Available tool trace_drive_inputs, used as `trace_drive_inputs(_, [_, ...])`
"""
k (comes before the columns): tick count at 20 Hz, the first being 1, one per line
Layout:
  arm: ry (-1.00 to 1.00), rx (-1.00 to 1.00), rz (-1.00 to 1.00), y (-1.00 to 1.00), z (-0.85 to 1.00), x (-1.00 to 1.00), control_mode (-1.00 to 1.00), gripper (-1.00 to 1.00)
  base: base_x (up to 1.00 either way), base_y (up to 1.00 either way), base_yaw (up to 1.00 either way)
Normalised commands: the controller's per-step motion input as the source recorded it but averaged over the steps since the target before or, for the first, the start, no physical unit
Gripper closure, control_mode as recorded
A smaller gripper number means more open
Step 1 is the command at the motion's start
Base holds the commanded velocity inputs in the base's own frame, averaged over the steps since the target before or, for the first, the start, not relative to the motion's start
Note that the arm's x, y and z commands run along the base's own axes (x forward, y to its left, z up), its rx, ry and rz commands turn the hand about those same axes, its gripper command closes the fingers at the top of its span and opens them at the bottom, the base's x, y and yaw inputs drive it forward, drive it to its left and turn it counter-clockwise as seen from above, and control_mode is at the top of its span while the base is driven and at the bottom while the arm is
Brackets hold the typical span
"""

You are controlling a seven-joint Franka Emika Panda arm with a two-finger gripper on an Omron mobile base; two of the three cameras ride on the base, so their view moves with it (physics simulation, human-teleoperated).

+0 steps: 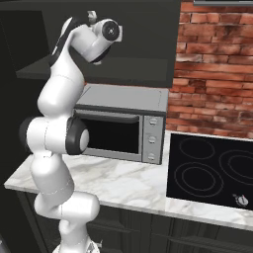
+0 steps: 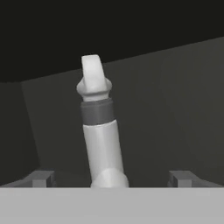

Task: Move the cutting board and knife to the sink. Then move spray from the cabinet to the counter.

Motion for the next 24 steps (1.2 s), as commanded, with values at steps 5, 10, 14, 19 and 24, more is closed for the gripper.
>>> trace_drive_inputs(5, [0.03,0.00,0.00,0.17,0.00,0.03,-1.00,-1.00,0.00,0.00,0.00])
trace_drive_inputs(10, [0.05,0.00,0.00,0.19,0.00,0.04,-1.00,-1.00,0.00,0.00,0.00])
trace_drive_inputs(14, [0.04,0.00,0.00,0.06,0.00,0.04,-1.00,-1.00,0.00,0.00,0.00])
trace_drive_inputs(19, [0.00,0.00,0.00,0.00,0.00,0.07,-1.00,-1.00,0.00,0.00,0.00])
trace_drive_inputs(24, [0.00,0.00,0.00,0.00,0.00,0.14,-1.00,-1.00,0.00,0.00,0.00])
